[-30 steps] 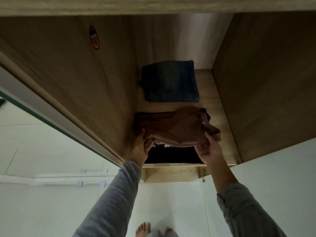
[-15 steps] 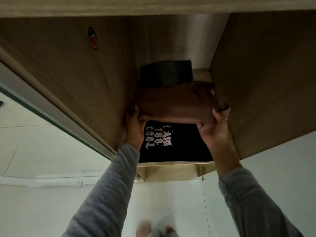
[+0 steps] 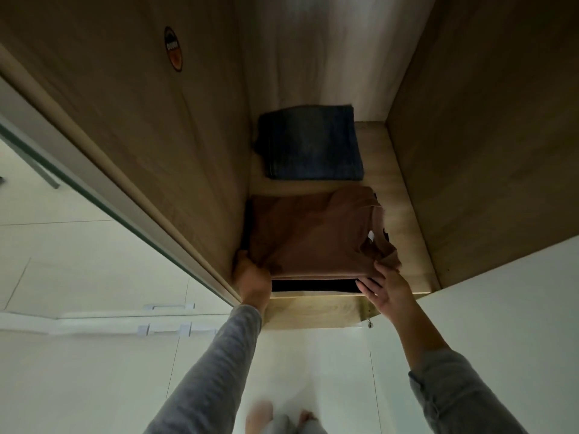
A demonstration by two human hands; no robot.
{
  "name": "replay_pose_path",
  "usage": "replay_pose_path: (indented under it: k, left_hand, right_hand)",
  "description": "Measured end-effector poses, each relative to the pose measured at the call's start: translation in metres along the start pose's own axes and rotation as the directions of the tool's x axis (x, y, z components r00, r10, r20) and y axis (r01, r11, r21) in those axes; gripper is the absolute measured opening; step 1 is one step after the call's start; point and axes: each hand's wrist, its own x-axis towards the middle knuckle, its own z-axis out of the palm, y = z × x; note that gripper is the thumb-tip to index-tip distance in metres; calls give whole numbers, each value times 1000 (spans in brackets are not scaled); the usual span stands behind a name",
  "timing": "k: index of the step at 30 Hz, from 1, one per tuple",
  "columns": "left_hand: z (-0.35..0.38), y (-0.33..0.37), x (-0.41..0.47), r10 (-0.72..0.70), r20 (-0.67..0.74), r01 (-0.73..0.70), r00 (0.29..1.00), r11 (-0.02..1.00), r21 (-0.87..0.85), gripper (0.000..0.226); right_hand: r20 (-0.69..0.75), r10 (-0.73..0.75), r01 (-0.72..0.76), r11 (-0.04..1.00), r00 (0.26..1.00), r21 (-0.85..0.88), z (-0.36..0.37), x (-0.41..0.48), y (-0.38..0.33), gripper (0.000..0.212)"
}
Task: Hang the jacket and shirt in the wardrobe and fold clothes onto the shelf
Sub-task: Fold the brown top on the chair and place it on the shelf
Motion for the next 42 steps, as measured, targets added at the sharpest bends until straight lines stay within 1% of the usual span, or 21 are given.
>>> replay_pose_path:
  k: [2, 3, 4, 5, 7, 9, 10, 12, 13, 15, 17, 19, 21, 22, 25, 29, 32, 35, 38, 40, 42]
  left_hand:
    - [-3, 1, 2, -85, 110, 72, 990, 990, 120, 45]
    - [-4, 1, 2, -122, 168, 93, 978, 981, 170, 46]
    - [-6, 2, 2, -155, 231, 108, 961, 973, 205, 49]
    - [-9, 5, 1, -173, 281, 106, 944, 966, 237, 51]
    - [-11, 18, -3, -116, 305, 35, 945, 965, 260, 49]
    - [-6, 35, -12, 83, 267, -144, 960, 966, 217, 44]
    - [-1, 41, -15, 223, 237, -274, 946, 938, 211, 43]
    - [17, 47, -12, 446, 218, -489, 868, 845, 219, 47]
    - [26, 49, -7, 517, 256, -573, 817, 777, 261, 49]
    - [47, 46, 14, 594, 377, -704, 710, 610, 364, 51]
    - [63, 39, 34, 598, 471, -761, 649, 489, 427, 52]
    - [71, 25, 53, 563, 502, -753, 656, 441, 488, 55]
    - [70, 5, 69, 563, 481, -734, 672, 420, 534, 61]
    - [67, -7, 75, 593, 451, -732, 667, 407, 547, 66]
    - [57, -31, 76, 675, 325, -710, 662, 425, 561, 85]
    - [48, -50, 63, 632, 278, -652, 723, 492, 577, 80]
    - [39, -59, 50, 592, 308, -645, 745, 522, 558, 82]
    - [27, -60, 26, 477, 384, -606, 791, 523, 599, 89]
    - [9, -47, 8, 310, 459, -553, 833, 521, 651, 75]
    - [-7, -34, -2, 303, 487, -572, 820, 491, 658, 68]
    - [-24, -17, -18, 351, 511, -620, 785, 425, 660, 65]
  right_hand:
    - [-71, -13, 6, 995, 997, -99, -2, 2, 6, 34]
    - [-143, -60, 29, 978, 988, -208, -5, 3, 11, 30]
    - [-256, -170, 64, 925, 951, -375, -8, 5, 17, 26]
    - [-352, -340, 109, 835, 872, -539, -10, 7, 22, 22]
    - [-353, -655, 264, 652, 668, -711, -10, 7, 26, 19]
    - [-224, -820, 424, 482, 526, -767, 3, 9, 21, 24]
    - [-133, -861, 475, 393, 492, -788, 11, 12, 18, 26]
    - [76, -876, 524, 214, 477, -824, 30, 19, 11, 30]
    - [186, -854, 529, 118, 486, -840, 39, 23, 9, 32]
    - [422, -779, 551, -118, 464, -826, 58, 37, 8, 41]
    - [604, -676, 556, -332, 422, -762, 74, 54, 8, 45]
    - [654, -574, 496, -432, 493, -753, 79, 76, 11, 47]
    - [605, -530, 394, -464, 594, -793, 67, 95, 17, 53]
    - [589, -537, 361, -475, 604, -803, 58, 101, 22, 59]
    - [601, -599, 337, -501, 529, -797, 32, 104, 34, 74]
    - [528, -625, 263, -470, 575, -842, 17, 92, 47, 74]
    - [489, -589, 262, -430, 644, -864, 6, 77, 60, 76]
    - [502, -523, 288, -438, 689, -851, -8, 54, 67, 73]
    - [472, -394, 305, -417, 789, -856, -18, 34, 58, 60]
    - [456, -386, 337, -338, 802, -879, -15, 10, 44, 57]
    - [475, -430, 411, -238, 768, -880, -9, -21, 28, 59]
